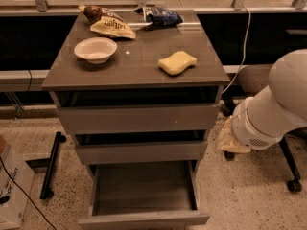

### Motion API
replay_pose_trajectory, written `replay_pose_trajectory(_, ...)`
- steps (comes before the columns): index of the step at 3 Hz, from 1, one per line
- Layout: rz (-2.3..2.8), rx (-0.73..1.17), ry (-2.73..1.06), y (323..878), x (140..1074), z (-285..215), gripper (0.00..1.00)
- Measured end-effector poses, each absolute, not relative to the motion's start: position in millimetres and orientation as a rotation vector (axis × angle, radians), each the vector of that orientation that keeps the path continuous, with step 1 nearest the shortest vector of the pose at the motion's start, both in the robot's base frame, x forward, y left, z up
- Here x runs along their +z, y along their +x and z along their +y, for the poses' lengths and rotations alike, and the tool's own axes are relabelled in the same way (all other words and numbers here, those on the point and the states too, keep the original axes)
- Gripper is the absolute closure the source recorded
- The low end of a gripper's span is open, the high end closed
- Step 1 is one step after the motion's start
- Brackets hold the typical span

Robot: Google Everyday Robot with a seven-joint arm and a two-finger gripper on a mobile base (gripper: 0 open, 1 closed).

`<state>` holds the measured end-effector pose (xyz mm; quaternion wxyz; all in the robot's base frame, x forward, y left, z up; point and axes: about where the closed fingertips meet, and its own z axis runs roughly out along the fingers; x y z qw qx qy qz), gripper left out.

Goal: Close bottom drawer

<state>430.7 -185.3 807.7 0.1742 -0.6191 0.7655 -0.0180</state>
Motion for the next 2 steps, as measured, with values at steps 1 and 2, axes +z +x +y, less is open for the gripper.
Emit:
replay_pose_trajectory(1, 2.184, 0.032, -1.727, 432.1, 769.7, -176.5, 1.0)
replay_pose_trajectory(2, 2.194, 0.145, -1.707, 441.6, 701.1, -162.8, 1.0)
